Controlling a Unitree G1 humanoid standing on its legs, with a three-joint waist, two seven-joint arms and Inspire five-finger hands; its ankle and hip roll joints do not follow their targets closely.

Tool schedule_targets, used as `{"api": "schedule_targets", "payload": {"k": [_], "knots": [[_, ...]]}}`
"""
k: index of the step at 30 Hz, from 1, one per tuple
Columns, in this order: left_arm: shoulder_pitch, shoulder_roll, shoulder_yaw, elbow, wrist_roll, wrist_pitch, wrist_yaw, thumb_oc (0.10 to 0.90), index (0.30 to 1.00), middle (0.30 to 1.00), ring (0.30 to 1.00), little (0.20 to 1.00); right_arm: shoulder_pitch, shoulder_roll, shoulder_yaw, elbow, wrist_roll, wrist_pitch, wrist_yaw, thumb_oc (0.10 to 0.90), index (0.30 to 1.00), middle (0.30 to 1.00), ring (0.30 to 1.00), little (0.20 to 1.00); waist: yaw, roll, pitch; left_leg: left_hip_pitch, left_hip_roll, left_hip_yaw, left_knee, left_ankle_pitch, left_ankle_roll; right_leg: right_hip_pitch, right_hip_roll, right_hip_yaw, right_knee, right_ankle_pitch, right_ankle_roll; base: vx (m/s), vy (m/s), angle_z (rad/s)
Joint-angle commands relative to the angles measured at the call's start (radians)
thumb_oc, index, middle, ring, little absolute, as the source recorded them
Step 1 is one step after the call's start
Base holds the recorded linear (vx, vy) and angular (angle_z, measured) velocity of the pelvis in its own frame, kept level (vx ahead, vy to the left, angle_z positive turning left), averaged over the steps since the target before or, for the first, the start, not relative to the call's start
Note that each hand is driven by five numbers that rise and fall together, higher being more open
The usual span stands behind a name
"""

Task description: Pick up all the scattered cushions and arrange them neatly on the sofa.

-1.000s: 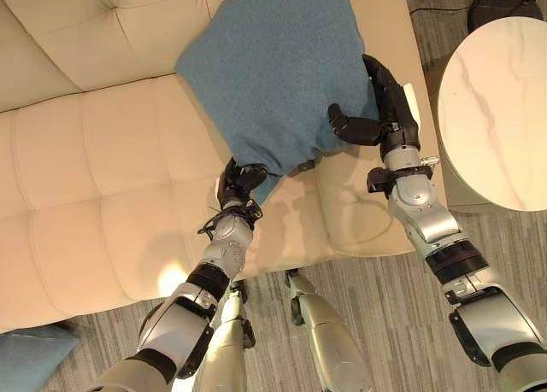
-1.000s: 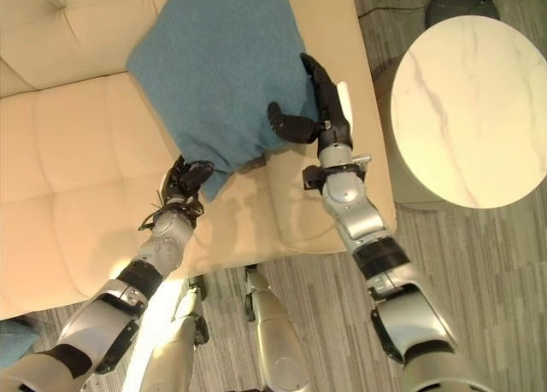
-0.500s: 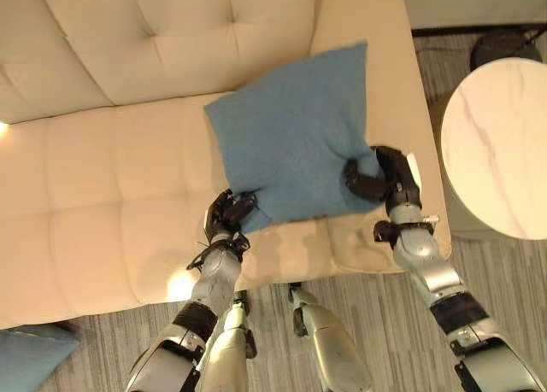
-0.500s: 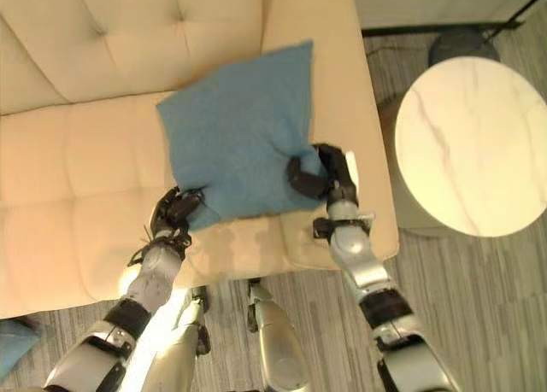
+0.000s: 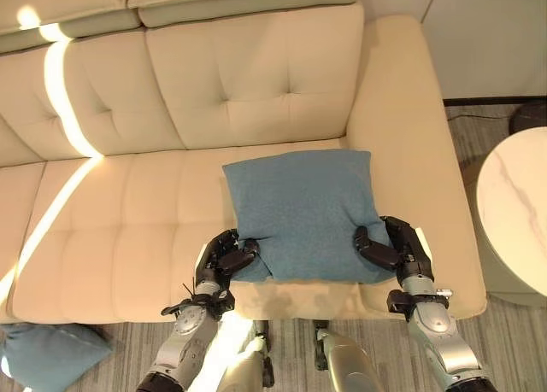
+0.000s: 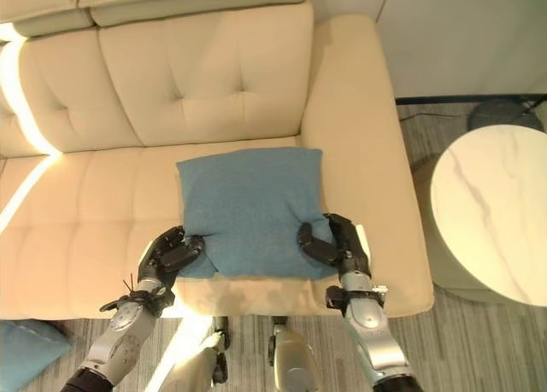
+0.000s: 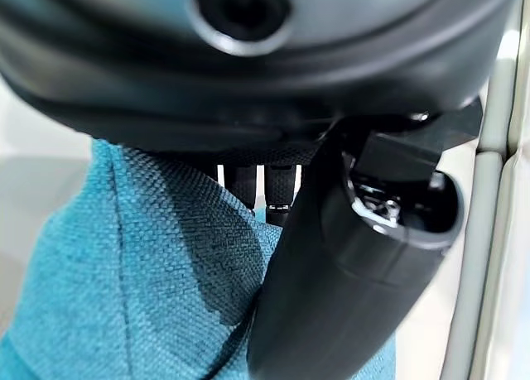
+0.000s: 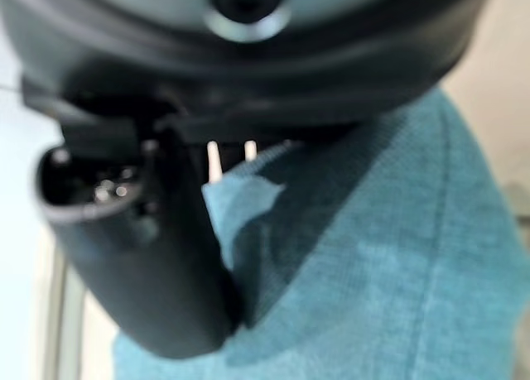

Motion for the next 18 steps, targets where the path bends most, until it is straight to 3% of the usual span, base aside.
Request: {"api": "schedule_targets", "payload": {"k": [1,4,5,9,14,16,18], "knots": [[-0.032,-0.009,-0.004,-0.165,0.048,-0.087,-0.117,0.400,0.300,0.300,0.300,0.300,-0.027,0.049,0.032,-0.147,0.015,-0.122,0.079,0.400,0.300,0.300,0.300,0.300,0.004,-0.119,-0.159,0.043,0.033,-0.033,0.162,-0.185,-0.051,0.101,-0.033,0.097,-0.103,-0.077,0.072,0.06,0.171,0.29],[-0.040,-0.019,-0.024,-0.143,0.041,-0.081,-0.121,0.400,0.300,0.300,0.300,0.300,-0.006,0.047,0.007,-0.155,0.003,-0.121,0.073,0.400,0.300,0.300,0.300,0.300,-0.004,-0.122,-0.183,0.055,0.051,-0.034,0.111,-0.186,-0.058,0.115,-0.044,0.073,-0.116,-0.082,0.081,0.03,0.154,0.52],[-0.070,-0.016,-0.050,-0.140,0.046,-0.086,-0.113,0.400,0.300,0.300,0.300,0.300,-0.005,0.046,-0.009,-0.155,-0.006,-0.118,0.048,0.400,0.300,0.300,0.300,0.300,-0.007,-0.134,-0.193,0.035,0.065,-0.038,0.076,-0.160,-0.070,0.105,-0.059,0.045,-0.124,-0.073,0.093,-0.02,0.133,0.69],[-0.118,-0.024,-0.092,-0.137,0.067,-0.092,-0.108,0.400,0.300,0.300,0.300,0.300,-0.010,0.052,-0.029,-0.158,-0.034,-0.111,0.025,0.400,0.300,0.300,0.300,0.300,-0.025,-0.142,-0.201,-0.027,0.030,-0.090,0.074,-0.166,-0.064,0.094,-0.119,0.035,-0.113,-0.061,0.135,0.06,0.376,0.61],[-0.123,0.010,-0.097,-0.155,0.098,-0.086,-0.119,0.400,0.300,0.300,0.300,0.300,-0.034,0.084,-0.011,-0.138,-0.047,-0.096,0.036,0.400,0.300,0.300,0.300,0.300,-0.016,-0.160,-0.188,-0.022,-0.016,-0.022,0.112,-0.211,-0.015,0.062,-0.188,0.064,-0.045,-0.021,0.176,0.03,0.317,0.01],[-0.086,0.039,-0.066,-0.183,0.100,-0.086,-0.127,0.400,0.300,0.300,0.300,0.300,-0.061,0.108,0.018,-0.125,-0.045,-0.093,0.049,0.400,0.300,0.300,0.300,0.300,0.018,-0.157,-0.183,0.029,-0.016,0.058,0.084,-0.218,0.011,0.034,-0.222,0.011,0.004,0.017,0.183,0.03,0.381,-0.99],[-0.067,0.042,-0.067,-0.187,0.107,-0.080,-0.140,0.400,0.300,0.300,0.300,0.300,-0.066,0.106,0.031,-0.129,-0.041,-0.090,0.065,0.400,0.300,0.300,0.300,0.300,0.019,-0.148,-0.185,0.074,-0.030,0.076,0.053,-0.216,0.023,0.031,-0.171,-0.001,0.039,-0.028,0.170,0.06,0.235,-1.28]]}}
